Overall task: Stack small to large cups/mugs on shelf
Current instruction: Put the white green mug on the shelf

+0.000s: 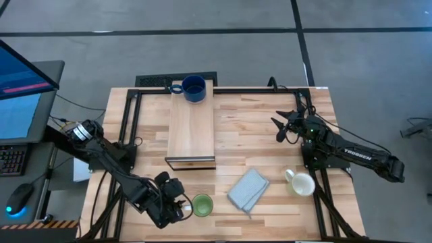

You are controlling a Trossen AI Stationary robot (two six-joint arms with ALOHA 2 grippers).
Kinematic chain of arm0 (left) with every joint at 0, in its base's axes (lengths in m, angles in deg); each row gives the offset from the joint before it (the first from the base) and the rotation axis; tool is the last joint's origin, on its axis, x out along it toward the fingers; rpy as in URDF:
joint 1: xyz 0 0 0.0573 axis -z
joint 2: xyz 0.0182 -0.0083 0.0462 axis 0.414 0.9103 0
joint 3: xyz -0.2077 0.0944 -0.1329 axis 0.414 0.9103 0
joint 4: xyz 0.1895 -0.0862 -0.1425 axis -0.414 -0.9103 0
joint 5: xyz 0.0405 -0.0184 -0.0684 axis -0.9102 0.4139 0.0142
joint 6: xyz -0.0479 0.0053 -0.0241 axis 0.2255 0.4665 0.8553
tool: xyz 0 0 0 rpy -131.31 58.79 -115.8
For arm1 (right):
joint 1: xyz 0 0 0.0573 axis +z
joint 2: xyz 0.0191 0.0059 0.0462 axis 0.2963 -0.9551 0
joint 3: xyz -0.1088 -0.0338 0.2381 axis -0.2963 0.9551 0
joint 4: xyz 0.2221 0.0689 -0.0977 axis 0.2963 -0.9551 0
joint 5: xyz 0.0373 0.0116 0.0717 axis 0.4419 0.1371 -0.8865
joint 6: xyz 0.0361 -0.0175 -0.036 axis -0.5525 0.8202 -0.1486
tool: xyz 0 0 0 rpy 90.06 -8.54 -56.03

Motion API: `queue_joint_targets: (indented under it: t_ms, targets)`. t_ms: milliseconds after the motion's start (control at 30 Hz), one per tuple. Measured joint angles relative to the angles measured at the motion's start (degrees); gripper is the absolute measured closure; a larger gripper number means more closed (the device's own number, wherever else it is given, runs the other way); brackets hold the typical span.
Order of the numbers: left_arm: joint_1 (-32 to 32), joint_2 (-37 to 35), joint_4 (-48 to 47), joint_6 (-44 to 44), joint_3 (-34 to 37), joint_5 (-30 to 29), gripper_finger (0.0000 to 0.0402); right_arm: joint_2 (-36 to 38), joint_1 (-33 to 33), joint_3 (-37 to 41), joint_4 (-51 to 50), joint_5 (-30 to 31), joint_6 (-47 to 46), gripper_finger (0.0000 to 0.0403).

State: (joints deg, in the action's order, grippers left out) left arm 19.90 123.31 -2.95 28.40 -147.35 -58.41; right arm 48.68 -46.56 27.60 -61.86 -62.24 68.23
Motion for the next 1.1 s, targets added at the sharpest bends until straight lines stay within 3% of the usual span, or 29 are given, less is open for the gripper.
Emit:
queue_joint_targets:
  t_ms: [233, 467, 1100]
  targets:
    - [0.23, 0.0, 2.24, -1.66, 0.0, 1.23, 0.0147, 0.01, 0.0, 0.0, 0.01, 0.0, 0.0, 0.0187]
    - [1.5, 0.83, 3.7, -9.89, 0.0, 1.54, 0.0145, 0.01, 0.0, 0.0, 0.01, -0.01, 0.0, 0.0187]
    - [0.25, 6.19, 10.7, -11.4, 0.01, 3.04, 0.0145, 0.0, 0.02, 0.01, 0.01, -0.17, -0.01, 0.0187]
